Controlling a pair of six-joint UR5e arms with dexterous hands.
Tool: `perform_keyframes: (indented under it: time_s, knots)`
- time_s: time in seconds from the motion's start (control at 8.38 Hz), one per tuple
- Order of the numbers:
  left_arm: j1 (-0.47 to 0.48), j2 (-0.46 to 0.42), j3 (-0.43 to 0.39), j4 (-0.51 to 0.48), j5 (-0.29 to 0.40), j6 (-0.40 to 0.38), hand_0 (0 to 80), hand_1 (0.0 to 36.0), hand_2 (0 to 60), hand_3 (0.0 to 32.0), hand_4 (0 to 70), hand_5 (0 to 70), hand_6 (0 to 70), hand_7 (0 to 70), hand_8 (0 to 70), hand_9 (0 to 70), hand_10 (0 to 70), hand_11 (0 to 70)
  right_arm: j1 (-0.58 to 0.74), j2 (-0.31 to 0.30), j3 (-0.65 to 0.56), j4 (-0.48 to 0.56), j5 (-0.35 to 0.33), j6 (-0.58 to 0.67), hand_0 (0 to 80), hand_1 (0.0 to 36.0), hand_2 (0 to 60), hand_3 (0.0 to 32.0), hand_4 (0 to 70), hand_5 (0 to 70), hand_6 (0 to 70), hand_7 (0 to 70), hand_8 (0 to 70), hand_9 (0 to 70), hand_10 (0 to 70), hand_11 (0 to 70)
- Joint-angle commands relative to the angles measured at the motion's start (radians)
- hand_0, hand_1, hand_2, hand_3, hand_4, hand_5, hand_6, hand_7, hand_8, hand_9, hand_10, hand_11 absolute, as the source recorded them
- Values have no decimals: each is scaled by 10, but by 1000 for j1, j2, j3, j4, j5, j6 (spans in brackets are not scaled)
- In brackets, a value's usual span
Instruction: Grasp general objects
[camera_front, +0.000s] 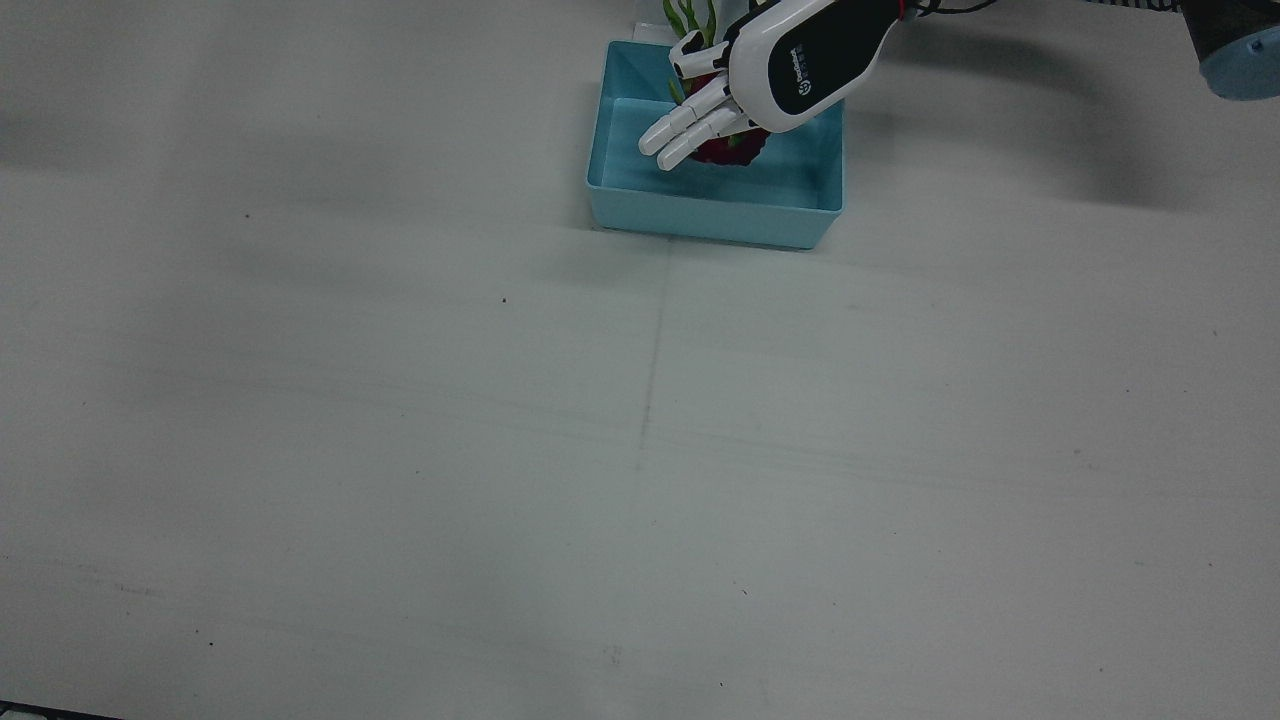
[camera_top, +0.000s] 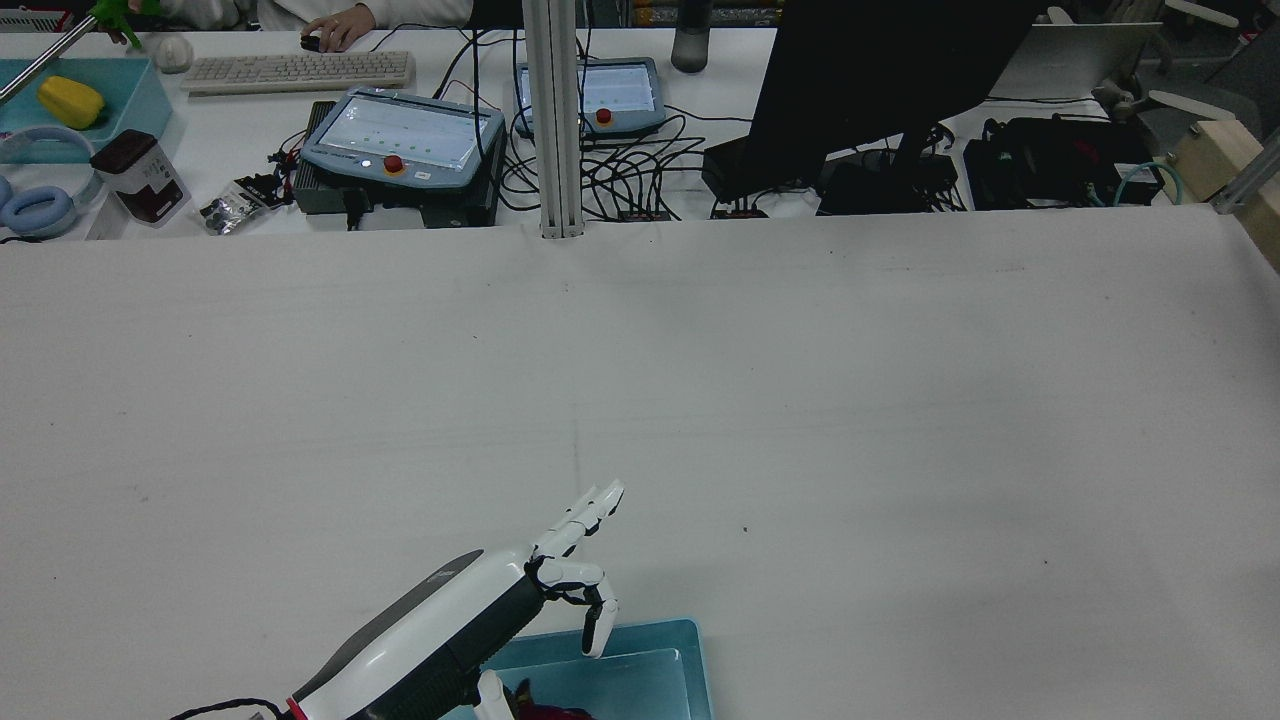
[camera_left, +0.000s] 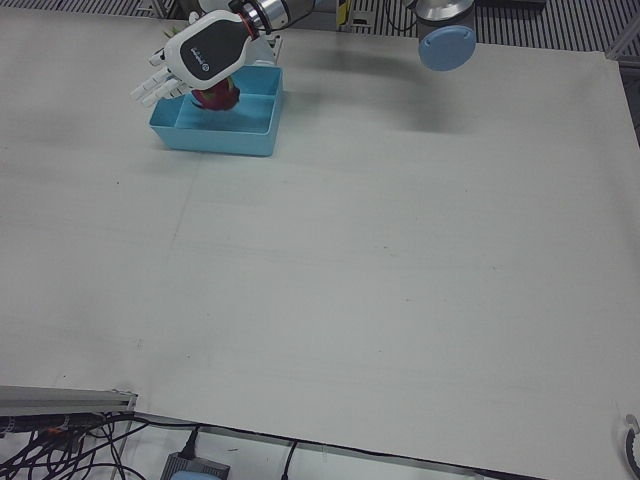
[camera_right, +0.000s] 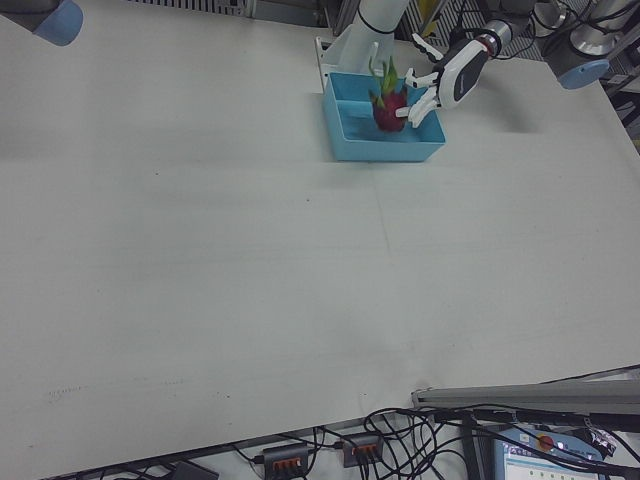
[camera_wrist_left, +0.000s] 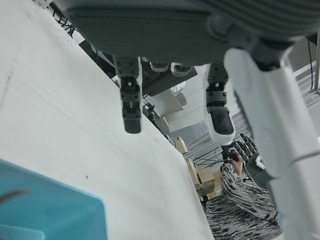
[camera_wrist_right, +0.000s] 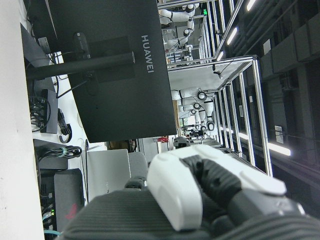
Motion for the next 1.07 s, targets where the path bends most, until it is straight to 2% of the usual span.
perform_keyframes:
  time_s: [0.0, 0.36, 0.6, 0.72, 0.95]
  knots:
    - [0, 3, 0, -1, 0, -1, 403, 82, 78, 0, 20, 0, 0, 0, 0, 0, 67, 108, 0, 0, 0, 0, 0, 0, 0, 0, 0, 0, 0, 0, 0, 0, 0, 0, 0, 0]
    - [-29, 1, 11, 13, -1, 2, 405, 80, 71, 0, 22, 0, 0, 0, 0, 0, 55, 90, 0, 0, 0, 0, 0, 0, 0, 0, 0, 0, 0, 0, 0, 0, 0, 0, 0, 0]
    - [-143, 4, 63, 16, -1, 2, 438, 107, 113, 0, 47, 0, 2, 4, 0, 0, 49, 84, 0, 0, 0, 0, 0, 0, 0, 0, 0, 0, 0, 0, 0, 0, 0, 0, 0, 0]
    - [-214, 10, 89, -4, -1, 2, 438, 107, 130, 0, 73, 0, 54, 112, 9, 8, 56, 93, 0, 0, 0, 0, 0, 0, 0, 0, 0, 0, 0, 0, 0, 0, 0, 0, 0, 0]
    - [-314, 10, 177, -49, -1, 2, 421, 95, 131, 0, 78, 0, 79, 139, 28, 19, 70, 111, 0, 0, 0, 0, 0, 0, 0, 0, 0, 0, 0, 0, 0, 0, 0, 0, 0, 0]
